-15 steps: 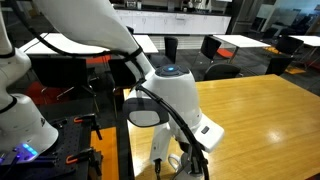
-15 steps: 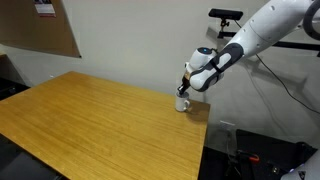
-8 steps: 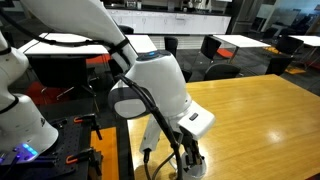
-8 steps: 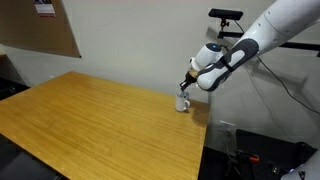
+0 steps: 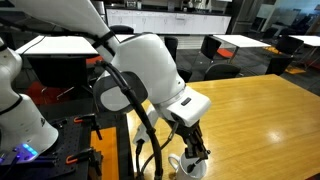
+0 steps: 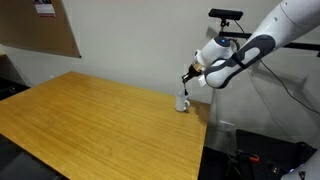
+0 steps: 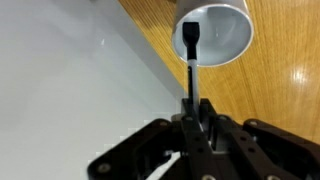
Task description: Take the marker out of the cup and put it on the table
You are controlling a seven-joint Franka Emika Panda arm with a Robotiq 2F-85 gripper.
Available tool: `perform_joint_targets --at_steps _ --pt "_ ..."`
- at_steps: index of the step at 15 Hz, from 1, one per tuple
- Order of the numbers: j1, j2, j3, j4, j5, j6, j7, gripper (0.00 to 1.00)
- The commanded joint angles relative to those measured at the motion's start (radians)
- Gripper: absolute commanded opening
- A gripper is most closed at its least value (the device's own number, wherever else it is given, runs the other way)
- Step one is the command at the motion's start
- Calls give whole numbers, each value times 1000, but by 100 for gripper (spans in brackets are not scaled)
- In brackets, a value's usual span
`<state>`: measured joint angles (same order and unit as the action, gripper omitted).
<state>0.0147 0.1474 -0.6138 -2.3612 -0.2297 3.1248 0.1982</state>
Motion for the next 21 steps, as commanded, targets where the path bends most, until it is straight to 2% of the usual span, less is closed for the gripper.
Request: perform_joint_targets --at_steps 1,6,15,16,18,19,20,21 --pt "64 -76 -55 -49 -53 33 56 3" --pt "96 -147 -48 -78 -83 41 75 3" --pt "153 -278 37 -167 -54 -39 10 3" --pt "34 -280 185 -176 35 -53 -66 3" --pt "3 -294 260 -185 82 -100 -107 3" --pt "94 -300 183 -185 70 -127 -105 3" --pt "84 -301 208 -180 78 -158 -114 3" --pt "102 -301 203 -176 89 -185 -129 3"
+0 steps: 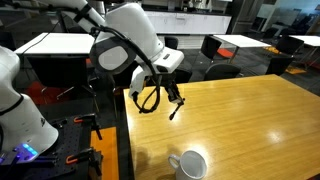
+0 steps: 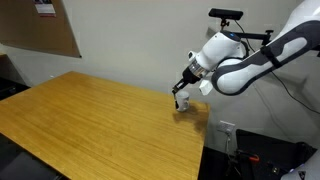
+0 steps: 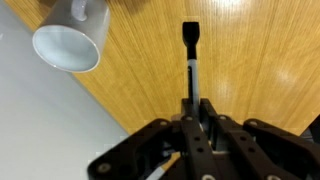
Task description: Take the marker out of the cup and put it on the table
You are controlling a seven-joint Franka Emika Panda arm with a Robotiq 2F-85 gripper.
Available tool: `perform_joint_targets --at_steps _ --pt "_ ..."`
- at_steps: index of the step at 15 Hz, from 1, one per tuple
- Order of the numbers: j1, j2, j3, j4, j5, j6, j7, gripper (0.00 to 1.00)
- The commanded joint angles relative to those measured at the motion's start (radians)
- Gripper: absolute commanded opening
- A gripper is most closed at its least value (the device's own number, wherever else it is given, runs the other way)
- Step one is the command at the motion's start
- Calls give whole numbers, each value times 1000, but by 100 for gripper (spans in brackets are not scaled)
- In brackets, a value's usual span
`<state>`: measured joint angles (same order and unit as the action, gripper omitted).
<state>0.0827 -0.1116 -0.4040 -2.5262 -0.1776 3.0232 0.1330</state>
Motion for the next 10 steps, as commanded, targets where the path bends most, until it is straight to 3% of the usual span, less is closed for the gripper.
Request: perform_joint_targets --at_steps 1,3,4,10 --pt "42 -38 -7 -5 39 -109 -72 3" --pt "58 -32 -9 5 51 -160 -99 3" --pt "-37 -22 100 10 88 -184 -127 3" --pt "-101 16 201 51 135 -325 -206 3"
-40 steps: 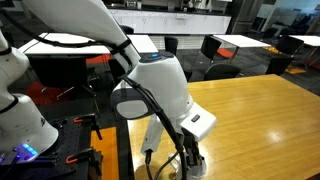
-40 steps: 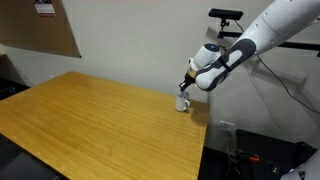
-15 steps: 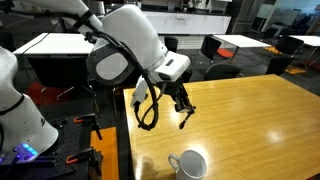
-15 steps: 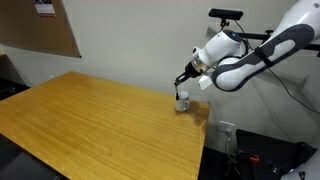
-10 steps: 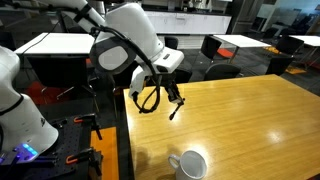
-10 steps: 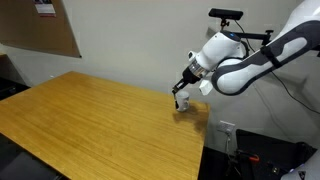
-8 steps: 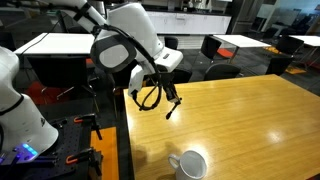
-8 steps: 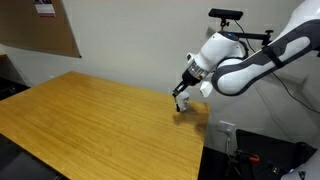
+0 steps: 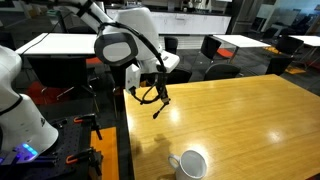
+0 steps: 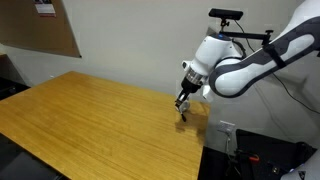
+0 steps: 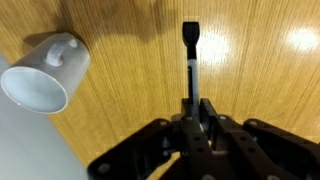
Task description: Take the marker out of the cup and put it on the table
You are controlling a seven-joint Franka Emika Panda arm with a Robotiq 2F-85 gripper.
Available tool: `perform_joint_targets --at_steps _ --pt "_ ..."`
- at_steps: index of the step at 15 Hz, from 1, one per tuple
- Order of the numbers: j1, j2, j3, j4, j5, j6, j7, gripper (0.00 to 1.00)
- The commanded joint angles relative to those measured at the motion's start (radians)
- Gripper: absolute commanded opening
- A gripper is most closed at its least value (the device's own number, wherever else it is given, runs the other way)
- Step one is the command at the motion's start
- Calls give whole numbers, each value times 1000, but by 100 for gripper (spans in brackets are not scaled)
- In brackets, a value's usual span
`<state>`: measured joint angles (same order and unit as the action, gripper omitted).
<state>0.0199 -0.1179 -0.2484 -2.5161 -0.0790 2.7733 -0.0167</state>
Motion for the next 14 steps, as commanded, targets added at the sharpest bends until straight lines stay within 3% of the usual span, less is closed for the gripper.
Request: perform_joint_targets --at_steps 1,14 --pt "-45 29 56 50 35 -97 -58 3" --pt "-78 133 115 156 11 -310 -53 3"
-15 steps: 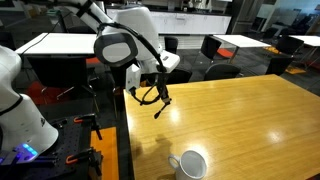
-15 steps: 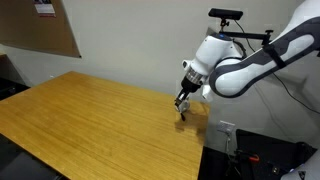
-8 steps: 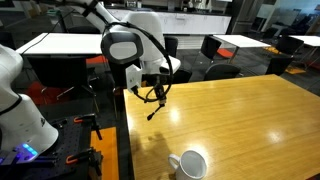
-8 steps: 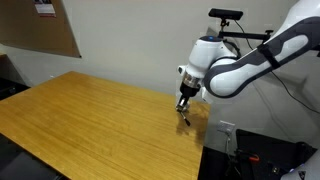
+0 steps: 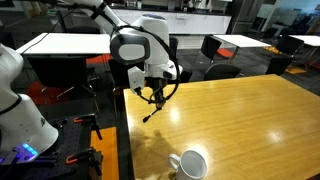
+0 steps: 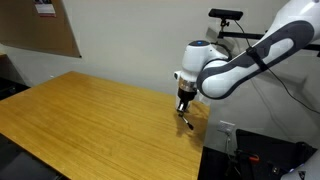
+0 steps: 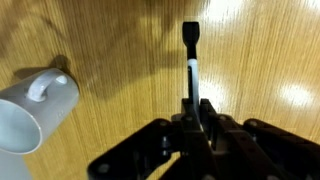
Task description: Take the marker out of the cup and put it on the table
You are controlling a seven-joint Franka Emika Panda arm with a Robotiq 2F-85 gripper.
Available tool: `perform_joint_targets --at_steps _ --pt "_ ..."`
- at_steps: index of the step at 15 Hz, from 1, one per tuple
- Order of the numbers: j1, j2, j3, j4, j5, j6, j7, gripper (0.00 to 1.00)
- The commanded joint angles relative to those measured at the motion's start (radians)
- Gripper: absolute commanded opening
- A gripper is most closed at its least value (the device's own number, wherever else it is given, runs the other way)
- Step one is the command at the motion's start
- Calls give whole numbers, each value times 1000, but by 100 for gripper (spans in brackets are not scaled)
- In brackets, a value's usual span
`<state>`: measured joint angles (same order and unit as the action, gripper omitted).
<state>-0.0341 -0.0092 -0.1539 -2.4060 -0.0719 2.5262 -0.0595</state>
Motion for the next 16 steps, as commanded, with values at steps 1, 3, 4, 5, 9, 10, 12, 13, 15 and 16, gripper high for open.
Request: perform_joint_targets --at_steps 1,3,4,5,9,10,12,13,15,16 --pt "-25 28 22 53 0 -75 -8 3" --pt "-27 35 24 64 -10 -97 0 37" --pt "-28 37 25 68 -11 -104 1 38" --pt "-30 38 27 71 -11 -113 1 45" --pt "-32 39 28 81 -16 -137 9 76" --pt "-33 39 28 82 -18 -141 11 82" --pt "-34 39 27 85 -17 -148 11 97" --pt "-35 39 27 86 -18 -150 12 100" --pt "-36 38 27 85 -15 -150 11 100" --pt "-37 37 27 85 -13 -151 7 100"
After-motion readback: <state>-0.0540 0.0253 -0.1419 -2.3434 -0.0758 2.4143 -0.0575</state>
